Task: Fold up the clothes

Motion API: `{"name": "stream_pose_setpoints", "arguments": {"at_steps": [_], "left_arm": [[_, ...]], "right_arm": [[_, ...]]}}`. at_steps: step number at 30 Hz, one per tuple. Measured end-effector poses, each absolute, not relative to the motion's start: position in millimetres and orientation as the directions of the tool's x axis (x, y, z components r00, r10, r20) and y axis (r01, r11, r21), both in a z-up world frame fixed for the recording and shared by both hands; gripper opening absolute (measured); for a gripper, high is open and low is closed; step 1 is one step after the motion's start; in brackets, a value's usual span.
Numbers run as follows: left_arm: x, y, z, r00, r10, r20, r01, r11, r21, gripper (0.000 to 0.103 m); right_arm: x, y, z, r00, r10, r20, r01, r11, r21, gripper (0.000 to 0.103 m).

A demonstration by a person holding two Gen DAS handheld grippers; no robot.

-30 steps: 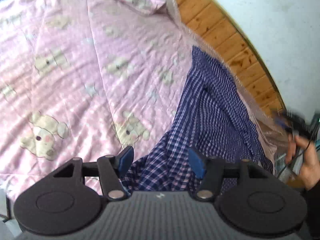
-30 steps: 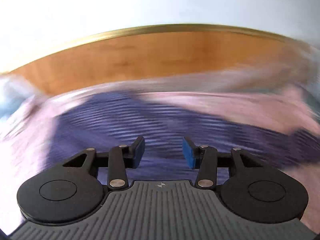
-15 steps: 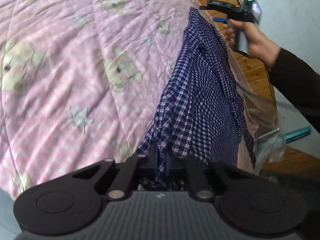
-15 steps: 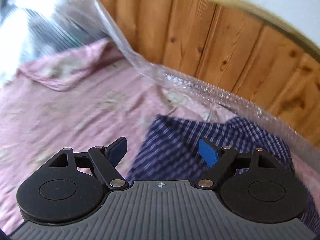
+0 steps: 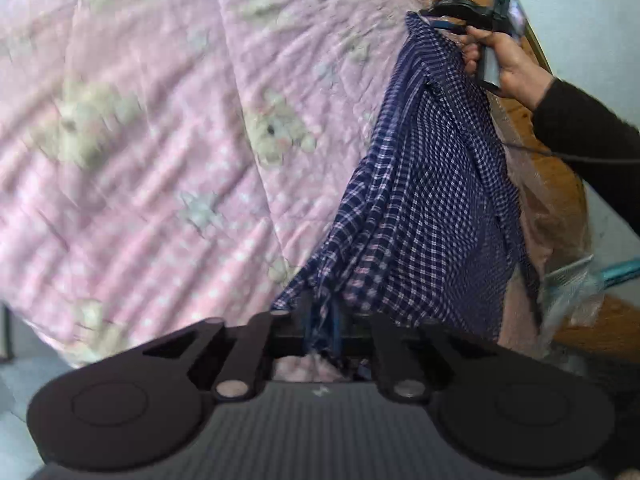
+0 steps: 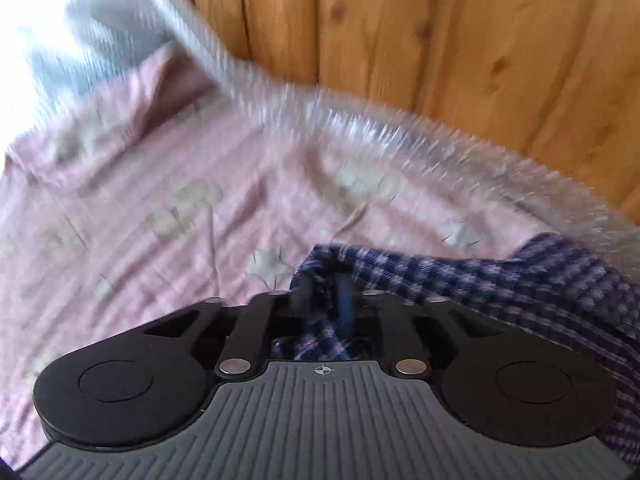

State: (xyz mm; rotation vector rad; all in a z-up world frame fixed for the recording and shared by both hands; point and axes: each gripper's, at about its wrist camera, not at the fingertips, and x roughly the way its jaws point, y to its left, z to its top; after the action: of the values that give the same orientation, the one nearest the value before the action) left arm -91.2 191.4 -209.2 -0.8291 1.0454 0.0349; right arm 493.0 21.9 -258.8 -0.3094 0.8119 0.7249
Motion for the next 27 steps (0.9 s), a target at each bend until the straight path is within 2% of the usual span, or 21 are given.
{"name": "stream_pose_setpoints", "arguments": {"at_steps": [1, 4, 6, 7, 8, 9, 12, 14, 16, 17, 18, 19, 20, 21, 22, 23, 24, 27], "left_arm": [[-98, 197, -198, 0.541, -0.317, -0.779, -0.391, 0.726, -0.566, 0.023], [-92, 206, -173, 0.587, -0.290, -0.756, -0.341, 0.758, -0.556, 0.024], [-72, 204, -166, 0.622, -0.328, -0.710, -0.275, 0.758, -0.591, 0.024], [-57, 198, -167, 0.631, -0.366, -0.684, -0.229, 0.754, -0.615, 0.024], [-42, 192, -170, 0.628, -0.406, -0.664, -0.190, 0.747, -0.637, 0.024], [-30, 185, -177, 0.612, -0.440, -0.657, -0.166, 0.741, -0.650, 0.024], [-3, 155, -211, 0.481, -0.463, -0.745, -0.136, 0.800, -0.585, 0.024], [-1, 138, -228, 0.407, -0.423, -0.809, -0.127, 0.852, -0.509, 0.017], [-7, 132, -220, 0.419, -0.412, -0.809, -0.121, 0.858, -0.499, 0.024], [-11, 131, -220, 0.429, -0.399, -0.810, -0.144, 0.855, -0.498, 0.032], [-14, 132, -220, 0.439, -0.385, -0.812, -0.173, 0.851, -0.496, 0.038], [-17, 132, -221, 0.448, -0.370, -0.814, -0.201, 0.846, -0.495, 0.044], [-19, 133, -229, 0.446, -0.364, -0.818, -0.226, 0.838, -0.496, 0.040], [-19, 134, -231, 0.449, -0.365, -0.816, -0.236, 0.832, -0.502, 0.041], [-18, 136, -232, 0.454, -0.368, -0.812, -0.243, 0.825, -0.510, 0.041], [-16, 136, -231, 0.441, -0.370, -0.818, -0.250, 0.824, -0.508, 0.041], [-15, 136, -228, 0.432, -0.368, -0.823, -0.246, 0.830, -0.500, 0.041], [-18, 127, -214, 0.423, -0.331, -0.844, -0.196, 0.876, -0.442, 0.042]], "right_arm": [[483, 9, -243, 0.508, 0.493, -0.706, -0.684, 0.730, 0.018, 0.057], [424, -40, -210, 0.488, 0.598, -0.636, -0.721, 0.687, 0.093, 0.056], [382, -59, -212, 0.396, 0.659, -0.640, -0.768, 0.620, 0.163, 0.055], [364, -64, -218, 0.344, 0.677, -0.650, -0.786, 0.587, 0.195, 0.050], [348, -65, -227, 0.296, 0.685, -0.666, -0.800, 0.559, 0.220, 0.038], [332, -64, -240, 0.255, 0.684, -0.684, -0.808, 0.539, 0.238, 0.033], [303, -61, -282, 0.225, 0.627, -0.746, -0.825, 0.530, 0.197, 0.026], [291, -66, -296, 0.267, 0.597, -0.757, -0.830, 0.541, 0.133, 0.022], [286, -84, -279, 0.291, 0.599, -0.746, -0.792, 0.588, 0.163, 0.028], [281, -96, -270, 0.299, 0.621, -0.725, -0.781, 0.596, 0.188, 0.028], [274, -111, -261, 0.304, 0.655, -0.692, -0.780, 0.588, 0.213, 0.034], [269, -121, -263, 0.297, 0.657, -0.692, -0.781, 0.585, 0.220, 0.048], [268, -127, -275, 0.282, 0.634, -0.720, -0.782, 0.587, 0.210, 0.055], [266, -132, -286, 0.267, 0.610, -0.746, -0.783, 0.589, 0.201, 0.055], [264, -138, -297, 0.251, 0.584, -0.772, -0.784, 0.590, 0.192, 0.051], [262, -151, -300, 0.264, 0.586, -0.766, -0.783, 0.594, 0.184, 0.042], [265, -170, -293, 0.296, 0.594, -0.748, -0.758, 0.622, 0.195, 0.044], [279, -251, -258, 0.423, 0.603, -0.676, -0.610, 0.741, 0.279, 0.062]]}}
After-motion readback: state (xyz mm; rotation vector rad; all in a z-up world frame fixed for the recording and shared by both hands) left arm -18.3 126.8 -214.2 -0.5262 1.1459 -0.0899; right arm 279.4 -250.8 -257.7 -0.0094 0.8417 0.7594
